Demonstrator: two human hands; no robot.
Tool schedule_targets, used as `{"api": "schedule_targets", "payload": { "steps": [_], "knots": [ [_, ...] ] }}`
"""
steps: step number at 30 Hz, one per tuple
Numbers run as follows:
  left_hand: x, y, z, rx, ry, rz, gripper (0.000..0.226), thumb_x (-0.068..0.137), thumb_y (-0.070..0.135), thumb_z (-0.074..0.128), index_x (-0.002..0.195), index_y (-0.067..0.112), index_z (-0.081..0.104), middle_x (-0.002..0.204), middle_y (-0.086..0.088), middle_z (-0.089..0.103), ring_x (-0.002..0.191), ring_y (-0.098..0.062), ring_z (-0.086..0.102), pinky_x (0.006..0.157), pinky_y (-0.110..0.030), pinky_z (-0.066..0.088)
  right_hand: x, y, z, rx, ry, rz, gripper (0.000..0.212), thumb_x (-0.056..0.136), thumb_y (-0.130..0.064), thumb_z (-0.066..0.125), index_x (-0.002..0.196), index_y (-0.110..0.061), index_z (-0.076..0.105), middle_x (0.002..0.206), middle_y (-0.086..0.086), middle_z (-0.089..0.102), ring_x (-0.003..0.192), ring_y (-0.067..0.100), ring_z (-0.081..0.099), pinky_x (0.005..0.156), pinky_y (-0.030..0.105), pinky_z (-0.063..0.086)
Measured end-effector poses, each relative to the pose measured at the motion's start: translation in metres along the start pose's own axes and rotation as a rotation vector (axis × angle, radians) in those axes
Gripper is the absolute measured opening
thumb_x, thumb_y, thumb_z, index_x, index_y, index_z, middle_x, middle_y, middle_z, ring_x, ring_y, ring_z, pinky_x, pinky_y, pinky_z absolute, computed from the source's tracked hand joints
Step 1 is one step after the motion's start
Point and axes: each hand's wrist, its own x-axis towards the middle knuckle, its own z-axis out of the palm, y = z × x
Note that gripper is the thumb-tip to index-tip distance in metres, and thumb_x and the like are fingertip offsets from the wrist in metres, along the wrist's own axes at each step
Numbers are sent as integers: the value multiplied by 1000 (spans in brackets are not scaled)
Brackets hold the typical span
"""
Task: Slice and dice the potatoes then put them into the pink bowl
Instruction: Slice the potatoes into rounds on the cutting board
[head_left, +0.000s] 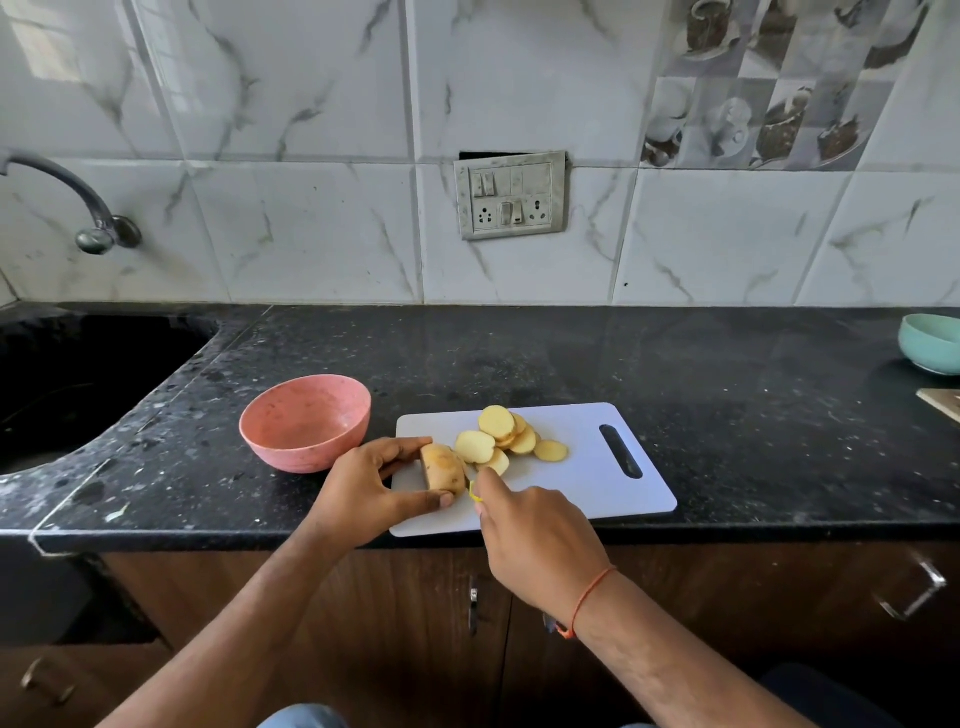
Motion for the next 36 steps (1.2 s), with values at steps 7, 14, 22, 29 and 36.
{"api": "schedule_targets", "payload": {
  "steps": [7,14,22,29,36],
  "knots": [
    [2,0,-1,11,-9,15,82,62,46,101,136,30,71,122,20,73,114,9,66,97,-15,54,9,-1,0,12,-47,10,19,110,-33,39,125,-22,44,77,-1,52,65,22,47,47,31,22],
    [0,0,-1,9,-7,15,81,63,45,101,136,29,70,123,19,72,115,7,66,97,-13,53,7,-1,-1,31,-51,-4,18,109,-32,40,123,-22,46,83,5,63,66,24,48,48,32,25],
    [2,1,-1,4,1,21,77,66,41,100,136,28,70,124,17,72,114,9,65,93,-10,51,-15,1,6,33,-75,6,20,111,-36,36,128,-26,40,74,-2,57,61,19,52,47,32,36],
    [1,2,-1,9,-11,18,79,66,45,99,138,26,69,126,21,70,115,13,63,92,-6,49,5,-3,12,-32,-31,3,20,110,-32,38,126,-22,42,70,-2,48,58,20,45,45,32,21],
    [3,-3,0,-37,15,-18,86,66,43,99,142,22,65,128,19,71,117,11,64,95,-7,49,-31,0,4,-150,-47,-16,17,99,-30,63,109,-25,51,48,-10,27,37,9,15,38,24,7]
  ]
}}
